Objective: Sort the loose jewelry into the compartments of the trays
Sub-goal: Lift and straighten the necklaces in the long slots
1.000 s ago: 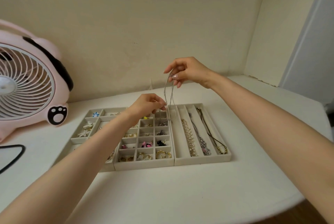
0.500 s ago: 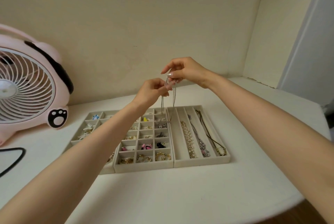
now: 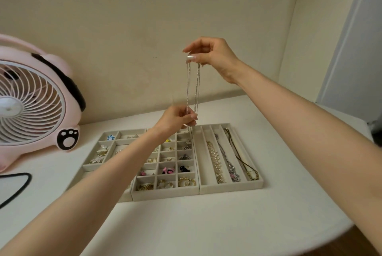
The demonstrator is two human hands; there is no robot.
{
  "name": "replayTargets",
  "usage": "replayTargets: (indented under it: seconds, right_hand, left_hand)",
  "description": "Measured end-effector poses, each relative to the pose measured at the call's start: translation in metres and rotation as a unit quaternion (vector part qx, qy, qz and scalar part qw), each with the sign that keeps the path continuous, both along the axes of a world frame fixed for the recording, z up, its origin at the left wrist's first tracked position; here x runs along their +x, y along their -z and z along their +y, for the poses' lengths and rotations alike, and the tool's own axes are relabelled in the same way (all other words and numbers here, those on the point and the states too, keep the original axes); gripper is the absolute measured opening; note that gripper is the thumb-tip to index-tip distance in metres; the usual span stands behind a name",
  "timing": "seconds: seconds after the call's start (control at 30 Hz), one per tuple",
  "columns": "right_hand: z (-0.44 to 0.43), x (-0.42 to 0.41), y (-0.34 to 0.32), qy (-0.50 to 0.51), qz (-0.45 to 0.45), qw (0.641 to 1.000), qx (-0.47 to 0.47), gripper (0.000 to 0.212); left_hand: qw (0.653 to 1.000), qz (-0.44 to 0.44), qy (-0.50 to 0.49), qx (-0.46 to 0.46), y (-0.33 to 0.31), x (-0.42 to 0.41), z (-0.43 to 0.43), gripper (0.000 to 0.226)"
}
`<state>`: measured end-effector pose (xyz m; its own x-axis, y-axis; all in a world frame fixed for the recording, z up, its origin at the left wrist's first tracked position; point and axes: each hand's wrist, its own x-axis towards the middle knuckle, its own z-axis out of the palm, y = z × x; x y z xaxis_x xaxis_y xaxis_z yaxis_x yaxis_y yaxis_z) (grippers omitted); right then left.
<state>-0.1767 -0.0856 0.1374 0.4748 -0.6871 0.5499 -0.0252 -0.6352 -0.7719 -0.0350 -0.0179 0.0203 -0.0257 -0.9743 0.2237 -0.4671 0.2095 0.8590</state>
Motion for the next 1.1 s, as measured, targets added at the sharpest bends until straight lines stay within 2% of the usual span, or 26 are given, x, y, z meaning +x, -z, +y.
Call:
replayTargets:
  seconds: [0.57, 0.63, 0.87, 1.1]
  right_hand:
    - [0.009, -0.001, -0.027, 0.062, -0.043, 0.995, -0.066, 0.017]
    - [0.01, -0.002, -0.028, 0.069, -0.051, 0.994, -0.07, 0.017]
    - [0.014, -0.003, -0.029, 0.074, -0.05, 0.995, -0.05, 0.014]
    - [0.017, -0.004, -0.029, 0.096, -0.021, 0.992, -0.077, 0.011]
  left_hand:
    - [0.999, -0.027, -0.023, 0.007, 0.017, -0.001, -0.001, 0.008]
    - [0.999, -0.029, -0.019, 0.016, 0.019, -0.003, 0.002, 0.013]
    - [0.998, 0.041, 0.0, 0.043, 0.02, -0.007, 0.009, 0.005]
    - [0.992, 0.101, 0.014, 0.076, 0.019, -0.01, 0.016, 0.012]
